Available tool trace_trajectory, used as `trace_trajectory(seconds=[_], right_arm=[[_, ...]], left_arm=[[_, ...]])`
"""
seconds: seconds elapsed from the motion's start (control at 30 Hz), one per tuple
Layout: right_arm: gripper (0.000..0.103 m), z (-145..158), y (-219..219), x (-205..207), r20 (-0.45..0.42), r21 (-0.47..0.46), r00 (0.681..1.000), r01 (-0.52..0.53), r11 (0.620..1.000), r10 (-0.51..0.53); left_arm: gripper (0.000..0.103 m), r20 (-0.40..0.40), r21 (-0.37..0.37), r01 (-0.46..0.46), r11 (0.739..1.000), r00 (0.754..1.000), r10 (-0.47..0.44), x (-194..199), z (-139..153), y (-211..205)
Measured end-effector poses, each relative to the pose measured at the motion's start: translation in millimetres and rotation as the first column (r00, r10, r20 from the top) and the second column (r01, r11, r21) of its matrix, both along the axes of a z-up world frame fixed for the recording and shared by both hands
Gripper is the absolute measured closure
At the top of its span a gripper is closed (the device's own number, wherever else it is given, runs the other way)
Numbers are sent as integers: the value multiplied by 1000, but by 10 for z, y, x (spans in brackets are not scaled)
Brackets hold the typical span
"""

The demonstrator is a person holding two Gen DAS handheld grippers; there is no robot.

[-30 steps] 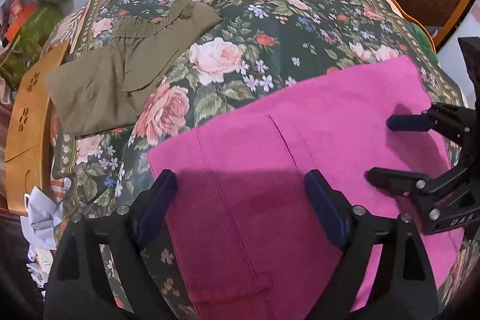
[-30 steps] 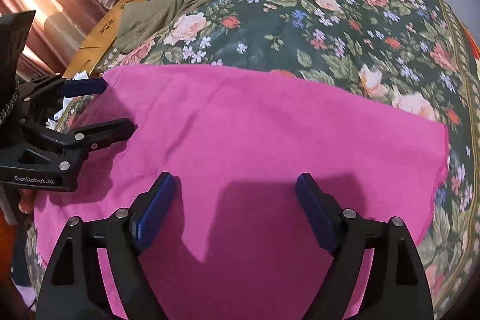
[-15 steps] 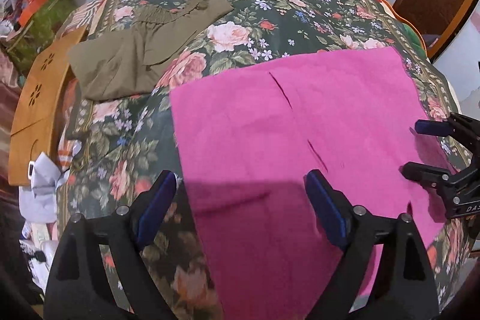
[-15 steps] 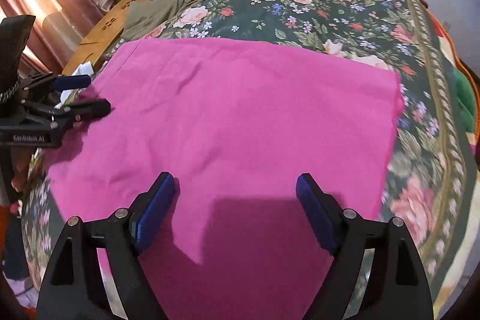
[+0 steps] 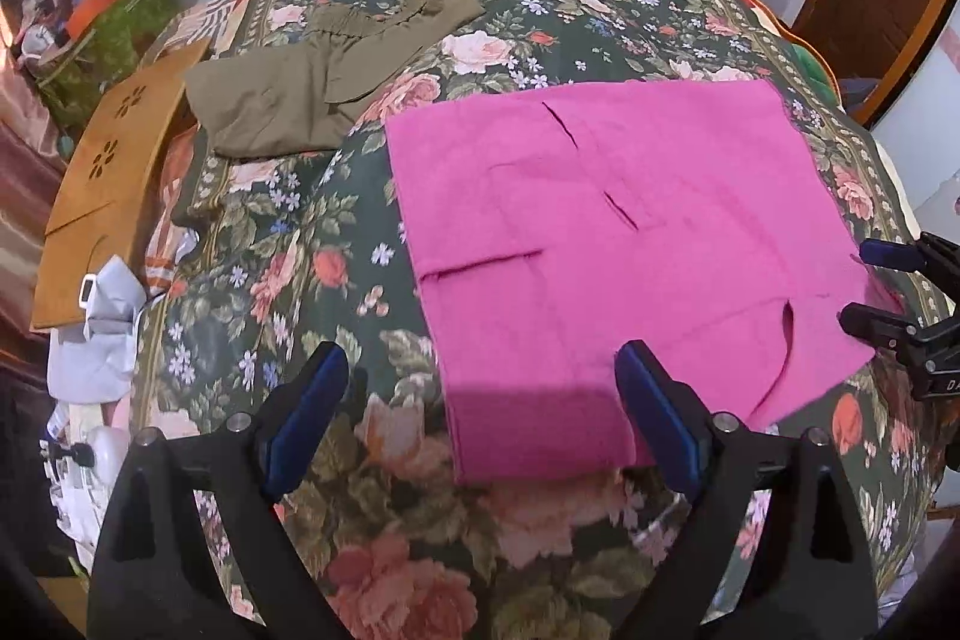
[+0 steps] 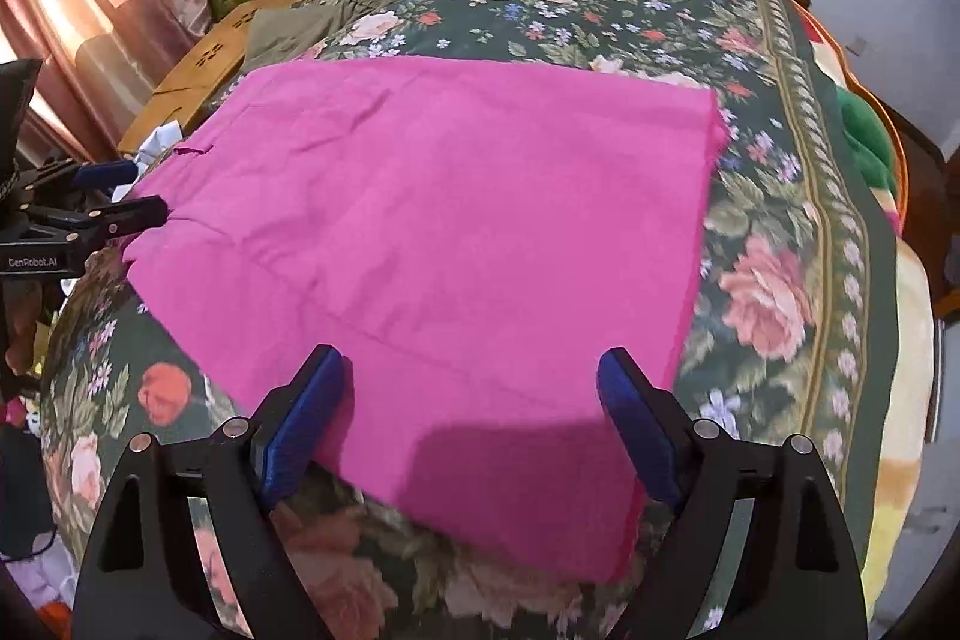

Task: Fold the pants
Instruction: 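Fold the pink pants over again and release both tools, then move the left tool to the pink pants' edge and close on it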

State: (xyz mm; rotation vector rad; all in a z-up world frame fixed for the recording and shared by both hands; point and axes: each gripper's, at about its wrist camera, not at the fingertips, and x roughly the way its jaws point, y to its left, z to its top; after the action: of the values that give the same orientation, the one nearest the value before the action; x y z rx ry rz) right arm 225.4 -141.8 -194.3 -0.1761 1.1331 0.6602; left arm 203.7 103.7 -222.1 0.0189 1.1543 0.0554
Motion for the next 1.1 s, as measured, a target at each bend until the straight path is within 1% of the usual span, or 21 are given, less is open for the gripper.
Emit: trace_trajectory(seconds=[0.23, 0.33, 0.43, 0.57, 0.7, 0.8, 1.0, 1.1], right_arm=[[18, 48, -85, -49, 24, -5, 999, 30, 1000, -30], [18, 145, -70, -85, 51, 8, 998, 27, 1000, -28], [18, 311, -31, -122, 94, 41, 995, 21, 999, -25], [18, 521, 69, -183, 156, 93, 987, 10, 996, -25], [18, 532, 175, -221, 178, 117, 984, 2, 993, -23], [18, 417, 258, -241, 164, 93, 986, -13, 996, -2], [18, 146, 286, -257, 124, 46, 992, -24, 999, 18], [18, 103, 215, -232, 86, 92, 996, -2, 996, -6]], left_arm=[[11, 9, 18, -27, 999, 1000, 26, -138, 123, 25], [11, 45, 31, -58, 998, 997, 56, -168, 258, 57], [11, 85, -3, -99, 995, 992, 99, -208, 407, 112], [11, 112, -96, -149, 984, 981, 160, -283, 522, 164], [11, 78, -167, -160, 973, 982, 175, -357, 428, 118], [11, 43, -199, -159, 967, 984, 171, -414, 305, 44], [11, 12, -243, -148, 959, 988, 156, -493, 165, -95], [11, -15, -288, -151, 946, 988, 153, -491, 91, -119]])
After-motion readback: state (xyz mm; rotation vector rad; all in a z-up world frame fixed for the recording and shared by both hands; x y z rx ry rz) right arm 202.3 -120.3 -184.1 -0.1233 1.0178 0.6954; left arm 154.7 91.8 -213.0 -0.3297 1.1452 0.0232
